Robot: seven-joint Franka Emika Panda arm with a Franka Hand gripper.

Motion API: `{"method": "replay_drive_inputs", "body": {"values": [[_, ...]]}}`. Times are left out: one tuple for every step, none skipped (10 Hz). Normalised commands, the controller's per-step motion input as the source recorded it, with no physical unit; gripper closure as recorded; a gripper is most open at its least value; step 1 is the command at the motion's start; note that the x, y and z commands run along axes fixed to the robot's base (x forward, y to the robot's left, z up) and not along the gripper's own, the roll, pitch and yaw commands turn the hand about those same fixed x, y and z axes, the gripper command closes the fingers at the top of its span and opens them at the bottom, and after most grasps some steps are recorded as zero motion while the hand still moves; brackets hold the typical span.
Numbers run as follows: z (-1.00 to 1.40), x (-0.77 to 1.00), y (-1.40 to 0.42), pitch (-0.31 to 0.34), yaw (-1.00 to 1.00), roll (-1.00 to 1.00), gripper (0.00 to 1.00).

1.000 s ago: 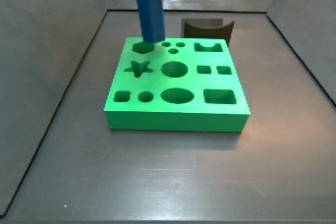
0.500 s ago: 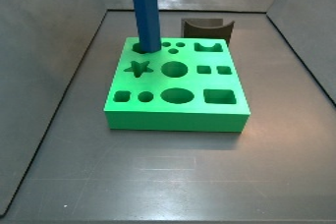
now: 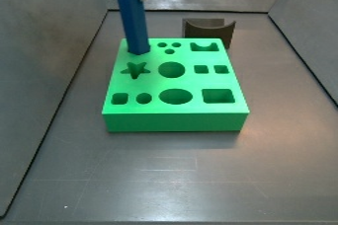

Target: Insert the hexagon object.

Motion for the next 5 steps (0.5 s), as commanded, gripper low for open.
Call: {"method": "replay_drive_inputs", "body": {"values": [[-0.32, 0.49, 0.06, 0.267, -0.11, -0.08, 1.00], [-0.31, 0.32, 0.10, 0.236, -0.18, -0.09, 1.00], [-0.26, 0.41, 0.09, 0.286, -0.20, -0.14, 1.00], [-0.21, 0.41, 0.00, 0.283, -0.19, -0.12, 1.00], [-0.17, 0.37, 0.00, 0.270, -0.14, -0.05, 1.00]]}}
